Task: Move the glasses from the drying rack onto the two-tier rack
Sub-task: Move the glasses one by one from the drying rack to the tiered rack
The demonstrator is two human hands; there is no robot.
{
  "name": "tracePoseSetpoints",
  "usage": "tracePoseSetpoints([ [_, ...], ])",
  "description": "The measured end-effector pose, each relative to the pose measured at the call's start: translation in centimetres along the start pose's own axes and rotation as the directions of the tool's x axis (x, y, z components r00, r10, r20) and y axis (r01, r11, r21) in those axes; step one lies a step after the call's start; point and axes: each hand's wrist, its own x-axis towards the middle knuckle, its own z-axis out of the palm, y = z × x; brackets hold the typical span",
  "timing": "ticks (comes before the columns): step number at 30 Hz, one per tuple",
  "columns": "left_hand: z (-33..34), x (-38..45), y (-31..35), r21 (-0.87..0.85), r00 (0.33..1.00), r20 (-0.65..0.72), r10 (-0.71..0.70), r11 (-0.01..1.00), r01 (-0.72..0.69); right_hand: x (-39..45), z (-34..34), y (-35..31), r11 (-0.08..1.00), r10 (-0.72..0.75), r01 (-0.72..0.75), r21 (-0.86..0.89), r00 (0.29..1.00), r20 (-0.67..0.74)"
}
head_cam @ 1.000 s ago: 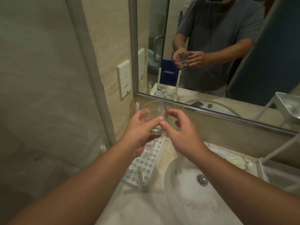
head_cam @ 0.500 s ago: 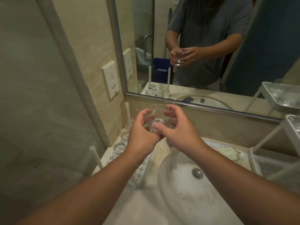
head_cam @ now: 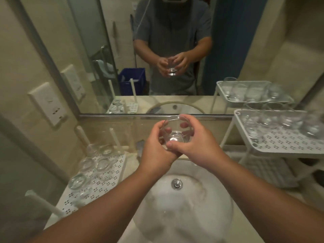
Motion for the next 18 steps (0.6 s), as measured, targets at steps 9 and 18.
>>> tracePoseSetpoints([
  [9,11.0,0.6,1.6,0.069,0.992,0.119,0.044,0.996,-0.053,-2.1,-10.3,4.1,0.998,0.025,-0.036,-0.051,0.979,-0.203],
  [18,20.6,0.9,3.7,0.282,0.966,0.218,0.140,0.938,-0.199,-3.6,-18.8,8.8,0.991,0.059,-0.094,-0.091,0.943,-0.327],
])
